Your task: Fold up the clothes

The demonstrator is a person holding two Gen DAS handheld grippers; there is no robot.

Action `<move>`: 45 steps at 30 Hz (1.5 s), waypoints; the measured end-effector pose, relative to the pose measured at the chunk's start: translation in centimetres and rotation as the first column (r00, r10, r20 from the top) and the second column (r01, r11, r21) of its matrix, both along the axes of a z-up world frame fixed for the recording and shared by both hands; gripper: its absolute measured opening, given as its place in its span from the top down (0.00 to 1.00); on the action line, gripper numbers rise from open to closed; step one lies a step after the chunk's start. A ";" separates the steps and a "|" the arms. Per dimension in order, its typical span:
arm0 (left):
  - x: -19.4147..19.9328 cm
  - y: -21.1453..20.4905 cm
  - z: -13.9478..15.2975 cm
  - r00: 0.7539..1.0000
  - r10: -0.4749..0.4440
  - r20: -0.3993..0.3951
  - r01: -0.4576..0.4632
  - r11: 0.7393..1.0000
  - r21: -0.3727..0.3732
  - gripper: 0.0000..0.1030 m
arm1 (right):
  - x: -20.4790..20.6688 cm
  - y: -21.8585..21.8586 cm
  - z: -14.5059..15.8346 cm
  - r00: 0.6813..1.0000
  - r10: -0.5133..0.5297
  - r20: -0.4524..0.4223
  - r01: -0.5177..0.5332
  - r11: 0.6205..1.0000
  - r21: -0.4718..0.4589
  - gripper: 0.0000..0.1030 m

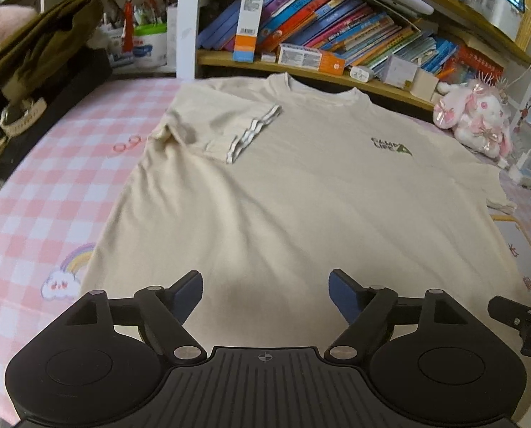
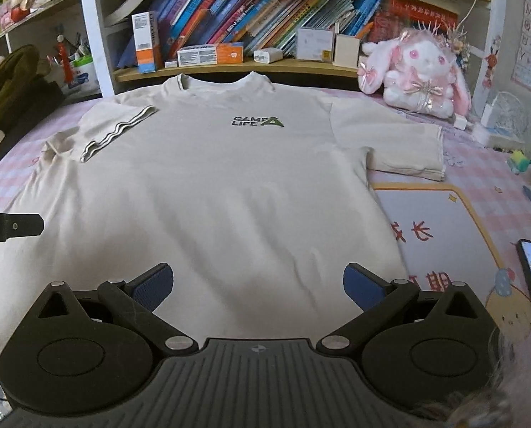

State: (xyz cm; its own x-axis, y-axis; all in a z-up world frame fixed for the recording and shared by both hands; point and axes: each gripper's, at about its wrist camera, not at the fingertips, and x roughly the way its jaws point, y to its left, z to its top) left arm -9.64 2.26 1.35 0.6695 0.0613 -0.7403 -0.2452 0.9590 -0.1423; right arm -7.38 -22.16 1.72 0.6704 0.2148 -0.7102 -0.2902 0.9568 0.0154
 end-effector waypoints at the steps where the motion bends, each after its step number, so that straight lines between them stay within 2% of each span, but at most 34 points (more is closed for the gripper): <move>1: -0.2 0.0 -0.3 1.000 -0.007 -0.005 0.007 1.000 -0.003 0.22 | -0.4 0.0 0.0 1.000 -0.008 0.001 0.008 1.000 -0.005 0.00; 5: -1.1 -0.6 -1.0 0.999 -0.039 -0.011 0.039 0.999 0.011 0.22 | -2.4 -0.1 -0.1 0.999 -0.043 -0.010 0.042 0.999 -0.034 0.00; 13: -1.6 -2.8 -0.4 0.984 -0.174 0.032 0.172 0.982 0.073 0.21 | -4.7 -0.8 0.3 0.996 -0.091 0.003 0.091 0.994 -0.055 0.00; 23: 0.4 -3.6 -0.5 0.979 -0.201 0.037 0.199 0.978 0.058 0.21 | -3.8 -1.6 0.9 0.995 -0.101 0.028 0.103 0.992 -0.073 0.00; 33: 3.6 -6.1 0.1 0.996 -0.079 0.033 0.076 0.994 0.081 0.18 | 1.2 -5.0 0.9 0.997 -0.052 0.053 0.053 0.998 -0.027 0.00; 36: 4.5 -7.6 0.1 0.999 -0.048 0.025 0.046 0.995 0.091 0.17 | 3.4 -6.8 1.3 0.998 -0.033 0.055 0.033 0.999 0.014 0.00; 45: 5.6 -11.3 -0.9 0.994 0.074 -0.080 -0.065 0.991 0.118 0.17 | 11.8 -14.4 -0.7 0.999 -0.035 -0.033 0.040 0.985 0.168 0.01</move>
